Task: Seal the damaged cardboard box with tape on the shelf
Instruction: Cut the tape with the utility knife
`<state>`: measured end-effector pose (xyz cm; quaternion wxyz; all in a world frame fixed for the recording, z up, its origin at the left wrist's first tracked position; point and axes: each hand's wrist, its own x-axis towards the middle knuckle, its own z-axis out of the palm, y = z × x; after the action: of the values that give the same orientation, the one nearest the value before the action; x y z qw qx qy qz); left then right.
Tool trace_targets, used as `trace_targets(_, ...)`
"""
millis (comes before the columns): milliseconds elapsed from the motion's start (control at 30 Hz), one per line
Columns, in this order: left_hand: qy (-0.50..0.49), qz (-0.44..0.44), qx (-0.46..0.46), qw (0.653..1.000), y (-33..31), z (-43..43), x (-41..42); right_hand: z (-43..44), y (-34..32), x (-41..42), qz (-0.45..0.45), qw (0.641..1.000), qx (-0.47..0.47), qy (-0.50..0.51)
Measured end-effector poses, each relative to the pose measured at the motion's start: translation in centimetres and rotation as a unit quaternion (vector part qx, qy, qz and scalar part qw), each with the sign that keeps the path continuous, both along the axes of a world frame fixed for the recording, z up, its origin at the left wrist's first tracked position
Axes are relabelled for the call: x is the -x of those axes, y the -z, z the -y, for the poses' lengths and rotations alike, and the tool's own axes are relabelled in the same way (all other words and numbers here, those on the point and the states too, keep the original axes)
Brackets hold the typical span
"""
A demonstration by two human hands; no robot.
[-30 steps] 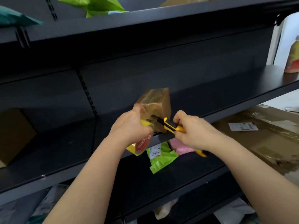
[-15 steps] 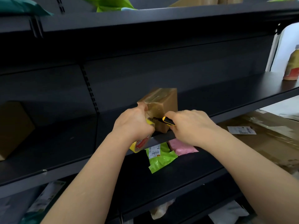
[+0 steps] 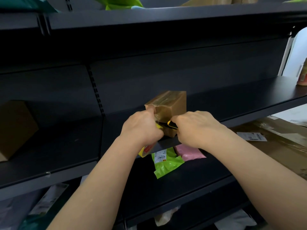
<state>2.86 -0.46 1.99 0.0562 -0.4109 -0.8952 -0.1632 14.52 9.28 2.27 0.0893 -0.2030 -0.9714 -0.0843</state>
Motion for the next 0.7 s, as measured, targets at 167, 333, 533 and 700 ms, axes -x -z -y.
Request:
trace_targets(167, -0.002, -0.013, 0.006, 1.000, 0.0, -0.2, -0.2, 0.2, -0.7, 0.4, 0.053, 0.998, 0.001, 0.022)
trace_targets(333, -0.006, -0.024, 0.009, 1.000, 0.1, -0.2, 0.1, -0.3, 0.8, 0.1, 0.126, 0.991, 0.034, 0.035)
trace_targets(533, -0.009, -0.008, 0.011, 1.000, 0.0, -0.2, 0.2, -3.0, -0.5, -2.2, -0.033, 0.987, 0.144, 0.058)
trace_targets(700, -0.009, -0.002, 0.014, 1.000, -0.1, -0.4, -0.1, -6.2, 0.1, -4.2, -0.041, 0.914, 0.395, 0.086)
